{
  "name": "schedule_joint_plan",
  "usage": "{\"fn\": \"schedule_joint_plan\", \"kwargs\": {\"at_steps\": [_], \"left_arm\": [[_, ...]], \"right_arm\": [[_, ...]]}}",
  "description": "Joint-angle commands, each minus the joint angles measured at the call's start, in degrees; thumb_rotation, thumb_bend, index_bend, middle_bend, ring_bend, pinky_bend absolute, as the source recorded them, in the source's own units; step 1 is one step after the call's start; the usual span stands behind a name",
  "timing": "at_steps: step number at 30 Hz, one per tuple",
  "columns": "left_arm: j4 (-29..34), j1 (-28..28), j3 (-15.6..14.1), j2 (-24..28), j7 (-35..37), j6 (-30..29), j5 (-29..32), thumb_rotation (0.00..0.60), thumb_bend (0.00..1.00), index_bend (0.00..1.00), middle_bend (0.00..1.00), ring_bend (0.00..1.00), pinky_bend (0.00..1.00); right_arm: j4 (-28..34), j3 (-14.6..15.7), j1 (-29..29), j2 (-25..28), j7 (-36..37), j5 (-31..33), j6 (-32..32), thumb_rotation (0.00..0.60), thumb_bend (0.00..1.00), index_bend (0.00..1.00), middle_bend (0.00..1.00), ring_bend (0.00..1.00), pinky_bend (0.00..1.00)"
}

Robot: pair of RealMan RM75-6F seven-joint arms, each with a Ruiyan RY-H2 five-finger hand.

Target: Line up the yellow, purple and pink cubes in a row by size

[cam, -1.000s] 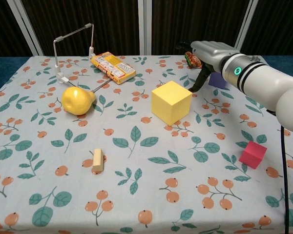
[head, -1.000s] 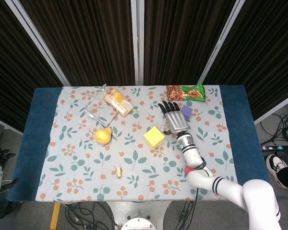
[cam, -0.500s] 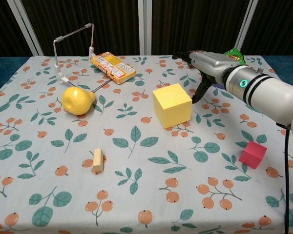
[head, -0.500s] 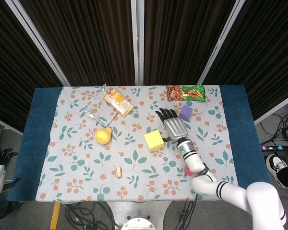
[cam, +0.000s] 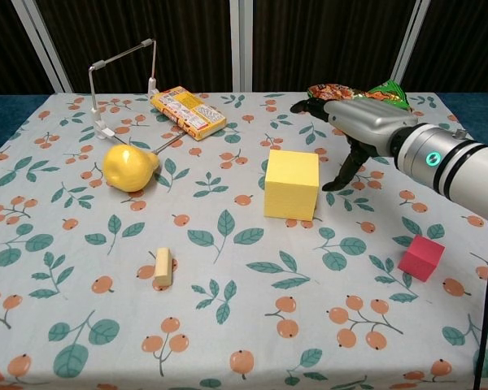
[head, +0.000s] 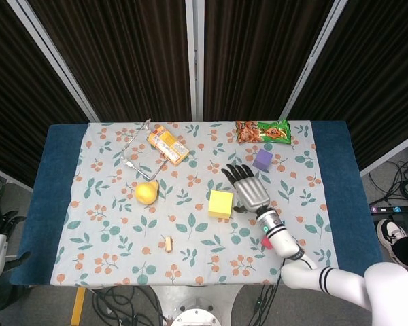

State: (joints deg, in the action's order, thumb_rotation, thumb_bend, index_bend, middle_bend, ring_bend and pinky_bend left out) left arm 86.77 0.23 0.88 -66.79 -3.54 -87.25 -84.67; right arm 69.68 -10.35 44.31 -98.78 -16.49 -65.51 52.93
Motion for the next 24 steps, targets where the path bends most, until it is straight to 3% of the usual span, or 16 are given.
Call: {"fn": "schedule_joint_plan", "kwargs": {"at_steps": [1, 6, 10, 17, 24], "left_arm": [[-0.1, 0.1, 0.0, 0.0, 0.2, 0.0, 0.1, 0.6, 0.12, 0.31, 0.28, 0.22, 0.2], [-0.5, 0.0, 0.0, -0.2, 0.5, 0.1, -0.1, 0.6, 0.12, 0.31, 0.28, 0.22, 0.2], [-0.4, -0.1, 0.0, -0.3, 0.6, 0.0, -0.4, 0.6, 0.12, 0.31, 0.28, 0.22, 0.2], [0.0, 0.1, -0.2, 0.0, 0.6, -0.1, -0.1, 0.6, 0.12, 0.31, 0.28, 0.22, 0.2], [0.2, 0.4, -0.2, 0.1, 0.5, 0.2, 0.4, 0.6, 0.12, 0.31, 0.28, 0.22, 0.2]], "right_arm": [[1.0, 0.2, -0.6, 2.2, -1.5, 0.1, 0.5, 0.6, 0.0, 0.0, 0.0, 0.0, 0.0], [1.7, -2.0, -0.5, 6.6, -4.1, 3.3, 0.1, 0.6, 0.01, 0.0, 0.01, 0.0, 0.0], [-1.2, -4.7, 1.2, 7.1, -7.3, 9.3, -2.2, 0.6, 0.1, 0.0, 0.09, 0.0, 0.0], [-9.8, -6.5, 7.0, 3.9, -17.8, 21.7, -7.8, 0.6, 0.12, 0.05, 0.13, 0.0, 0.0], [-18.3, -7.7, 11.1, -1.2, -25.4, 32.7, -9.4, 0.6, 0.12, 0.08, 0.18, 0.0, 0.0]]}}
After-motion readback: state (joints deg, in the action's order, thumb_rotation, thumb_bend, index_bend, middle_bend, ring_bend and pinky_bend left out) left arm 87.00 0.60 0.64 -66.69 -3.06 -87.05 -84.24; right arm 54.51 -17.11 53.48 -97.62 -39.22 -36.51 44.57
